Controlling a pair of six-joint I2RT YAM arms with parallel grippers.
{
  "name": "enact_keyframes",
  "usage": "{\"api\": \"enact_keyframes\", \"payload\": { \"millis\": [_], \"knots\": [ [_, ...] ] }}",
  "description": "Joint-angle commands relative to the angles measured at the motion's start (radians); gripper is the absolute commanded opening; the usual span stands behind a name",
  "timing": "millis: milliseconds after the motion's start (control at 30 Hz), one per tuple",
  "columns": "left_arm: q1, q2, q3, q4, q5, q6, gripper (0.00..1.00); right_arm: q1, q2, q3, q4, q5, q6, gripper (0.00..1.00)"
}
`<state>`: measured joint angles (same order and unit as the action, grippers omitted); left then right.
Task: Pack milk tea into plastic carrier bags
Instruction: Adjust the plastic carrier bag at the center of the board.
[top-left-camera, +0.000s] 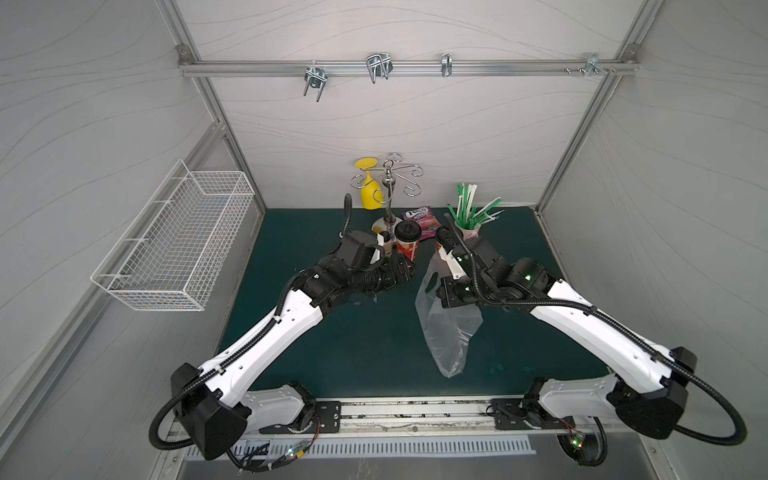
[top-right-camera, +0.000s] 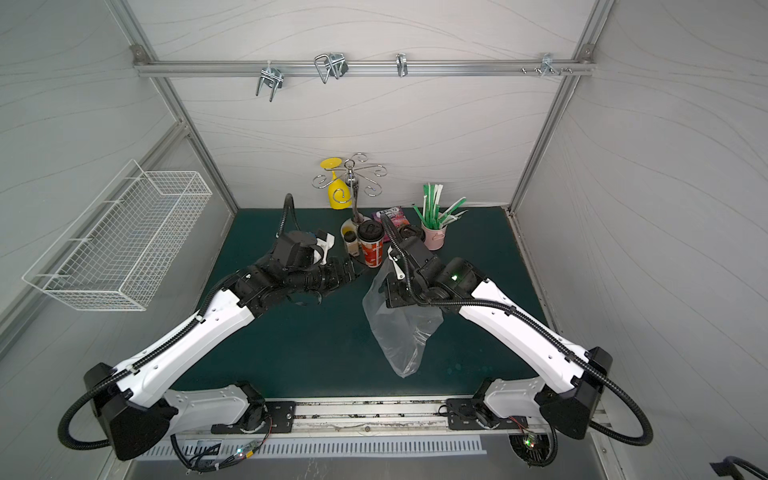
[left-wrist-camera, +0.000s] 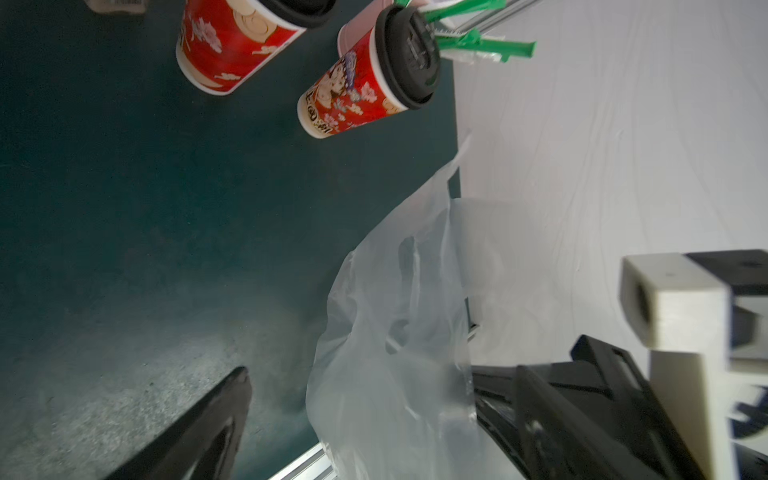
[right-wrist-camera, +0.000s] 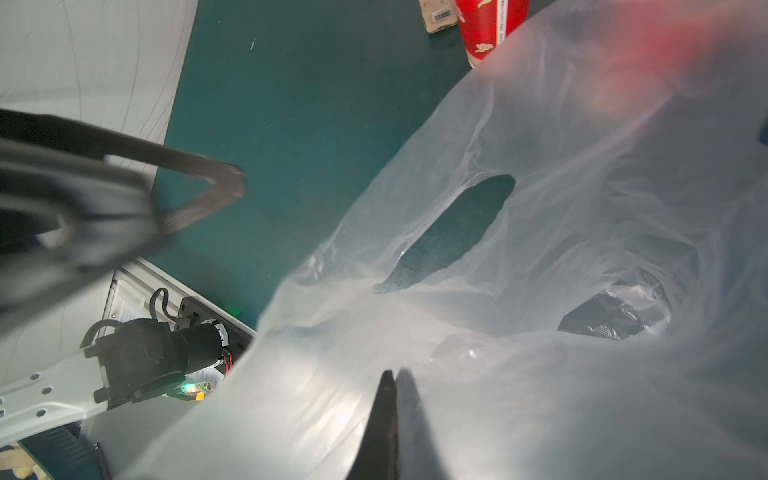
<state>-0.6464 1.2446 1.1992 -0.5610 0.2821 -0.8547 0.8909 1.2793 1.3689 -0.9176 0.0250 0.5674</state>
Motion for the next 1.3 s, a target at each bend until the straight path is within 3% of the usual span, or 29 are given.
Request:
{"api": "enact_keyframes", "payload": {
  "millis": [0,100,300,467,633,833,933,1000,1100,1267],
  "knots": [
    [-0.015,0.024,0.069,-0.005,0.045,0.063,0.93,0.008,-0.022,-0.03,0.042,-0.015,-0.025,0.0],
    [-0.031,0.05,0.095,-0.021,0.057,0.101,0.87,0.006,-0.022,-0.037,0.053,-0.017,-0.044,0.0],
    [-0.045,0.074,0.109,-0.029,0.054,0.14,0.87,0.003,-0.023,-0.063,0.094,-0.054,-0.051,0.0],
    [-0.059,0.105,0.16,-0.046,0.076,0.287,0.87,-0.007,-0.053,-0.111,0.117,-0.081,-0.028,0.0],
    [-0.104,0.158,0.217,-0.104,0.082,0.427,0.83,-0.078,-0.113,-0.201,0.197,-0.219,0.016,0.0],
    [-0.134,0.261,0.337,-0.193,0.054,0.497,0.79,-0.104,-0.144,-0.196,0.176,-0.228,0.01,0.0],
    [-0.15,0.298,0.378,-0.216,0.035,0.517,0.7,-0.114,-0.146,-0.189,0.162,-0.222,0.01,0.0],
    [-0.149,0.317,0.394,-0.235,0.002,0.516,0.52,-0.123,-0.152,-0.186,0.158,-0.224,0.011,0.0],
    [-0.149,0.32,0.39,-0.225,-0.014,0.513,0.42,-0.146,-0.162,-0.183,0.15,-0.233,0.011,0.0],
    [-0.146,0.3,0.393,-0.234,-0.078,0.499,0.11,-0.161,-0.163,-0.165,0.114,-0.238,-0.005,0.0]
  ]
}}
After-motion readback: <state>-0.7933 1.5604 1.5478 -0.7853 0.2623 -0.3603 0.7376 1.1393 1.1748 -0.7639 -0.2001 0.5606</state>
